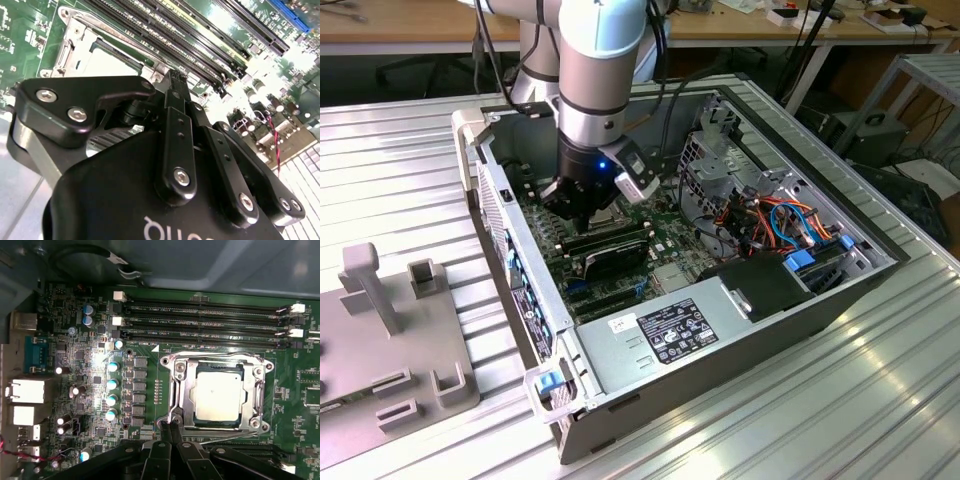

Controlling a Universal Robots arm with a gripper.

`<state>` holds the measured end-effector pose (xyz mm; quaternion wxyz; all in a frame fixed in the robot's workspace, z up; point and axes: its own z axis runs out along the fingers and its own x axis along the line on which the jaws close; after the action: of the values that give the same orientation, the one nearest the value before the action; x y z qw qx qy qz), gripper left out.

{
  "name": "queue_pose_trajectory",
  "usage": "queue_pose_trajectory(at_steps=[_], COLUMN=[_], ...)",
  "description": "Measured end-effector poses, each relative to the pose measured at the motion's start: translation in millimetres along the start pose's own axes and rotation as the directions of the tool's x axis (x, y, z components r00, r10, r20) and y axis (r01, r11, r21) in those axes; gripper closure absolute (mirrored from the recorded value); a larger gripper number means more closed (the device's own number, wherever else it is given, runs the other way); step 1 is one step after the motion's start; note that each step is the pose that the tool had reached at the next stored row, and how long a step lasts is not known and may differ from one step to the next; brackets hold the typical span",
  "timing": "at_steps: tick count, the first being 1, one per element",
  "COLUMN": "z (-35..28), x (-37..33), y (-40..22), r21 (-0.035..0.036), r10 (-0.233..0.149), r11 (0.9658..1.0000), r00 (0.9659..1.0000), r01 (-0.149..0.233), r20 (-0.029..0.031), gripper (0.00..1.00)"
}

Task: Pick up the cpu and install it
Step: 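Install the second cpu locking lever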

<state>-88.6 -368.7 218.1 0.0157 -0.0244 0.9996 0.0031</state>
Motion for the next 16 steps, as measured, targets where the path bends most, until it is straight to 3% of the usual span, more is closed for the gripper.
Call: queue_pose_trajectory(at_steps=[6,12,16], z=[-20.5,-31.0,-31.5], x=[-0.7,-1.1,-1.1], y=[1.5,1.8,1.8], r21=[0.0056,0.0106,0.0107], r10=[0.000,0.000,0.000], r11=[1.0000,0.9999,0.9999], r00=[1.0000,1.0000,1.0000], r01=[0.000,0.000,0.000], r20=[-0.0003,-0.0006,-0.0005], gripper=[0.89,0.89,0.89])
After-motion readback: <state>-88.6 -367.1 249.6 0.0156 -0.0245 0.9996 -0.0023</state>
